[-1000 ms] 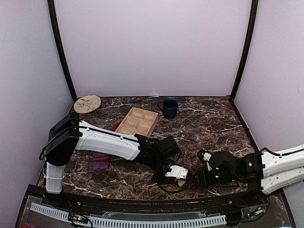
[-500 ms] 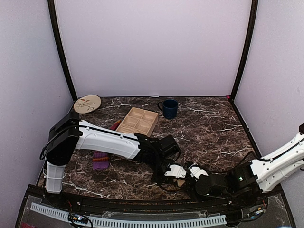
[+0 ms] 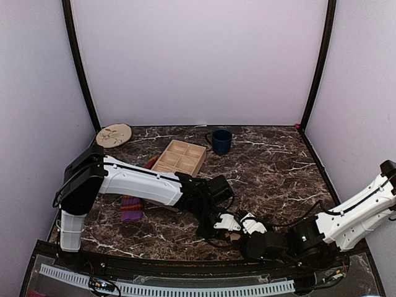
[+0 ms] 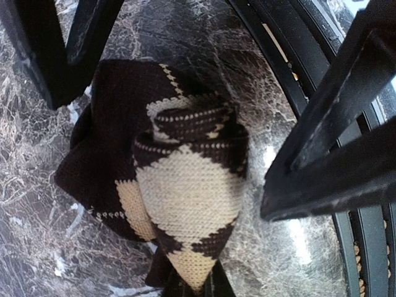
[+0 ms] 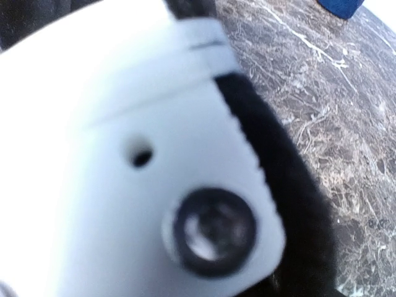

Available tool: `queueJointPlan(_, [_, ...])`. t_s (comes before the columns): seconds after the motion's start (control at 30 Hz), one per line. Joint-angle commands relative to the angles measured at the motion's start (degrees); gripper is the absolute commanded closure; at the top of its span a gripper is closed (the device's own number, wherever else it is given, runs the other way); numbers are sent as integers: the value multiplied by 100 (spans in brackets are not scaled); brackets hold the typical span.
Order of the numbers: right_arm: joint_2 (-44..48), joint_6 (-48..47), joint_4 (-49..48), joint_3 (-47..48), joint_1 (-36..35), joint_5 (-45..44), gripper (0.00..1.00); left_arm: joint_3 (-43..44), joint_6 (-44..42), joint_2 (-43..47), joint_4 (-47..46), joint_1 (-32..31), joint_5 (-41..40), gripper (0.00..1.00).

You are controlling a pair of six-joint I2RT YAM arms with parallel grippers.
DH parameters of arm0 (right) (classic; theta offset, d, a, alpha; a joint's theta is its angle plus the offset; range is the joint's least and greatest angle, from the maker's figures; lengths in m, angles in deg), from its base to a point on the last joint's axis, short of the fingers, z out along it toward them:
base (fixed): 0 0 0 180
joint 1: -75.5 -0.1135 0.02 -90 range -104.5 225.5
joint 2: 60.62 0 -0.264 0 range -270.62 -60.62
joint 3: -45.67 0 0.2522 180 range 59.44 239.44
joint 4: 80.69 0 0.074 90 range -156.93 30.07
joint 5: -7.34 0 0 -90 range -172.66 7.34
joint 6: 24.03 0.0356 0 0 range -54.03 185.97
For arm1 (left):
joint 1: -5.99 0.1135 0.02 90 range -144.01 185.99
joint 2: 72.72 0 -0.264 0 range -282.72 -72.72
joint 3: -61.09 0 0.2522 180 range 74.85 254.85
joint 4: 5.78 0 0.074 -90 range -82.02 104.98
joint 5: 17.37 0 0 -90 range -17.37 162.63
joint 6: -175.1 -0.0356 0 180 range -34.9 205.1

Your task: Roll the socks

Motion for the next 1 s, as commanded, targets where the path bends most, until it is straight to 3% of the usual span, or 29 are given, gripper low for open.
queueJointPlan(0.0, [-116, -132, -484, -139, -45, -268, 30, 35, 53, -152, 442, 20, 155, 100])
queueJointPlan(0.3, [766, 144, 158, -60, -118, -1002, 30, 66, 112, -280, 519, 181, 193, 100])
queueJointPlan(0.47, [1185, 1419, 894, -314, -120, -1368, 30, 154, 27, -320, 606, 237, 64, 100])
queueJointPlan(0.7, [882, 3881, 1817, -156, -109, -1523, 33, 51, -37, -259, 531, 239, -213, 100])
queueJointPlan(0.97, [998, 4339, 777, -374, 557, -652, 40, -413, 124, -34, 27, 223, -1683, 100])
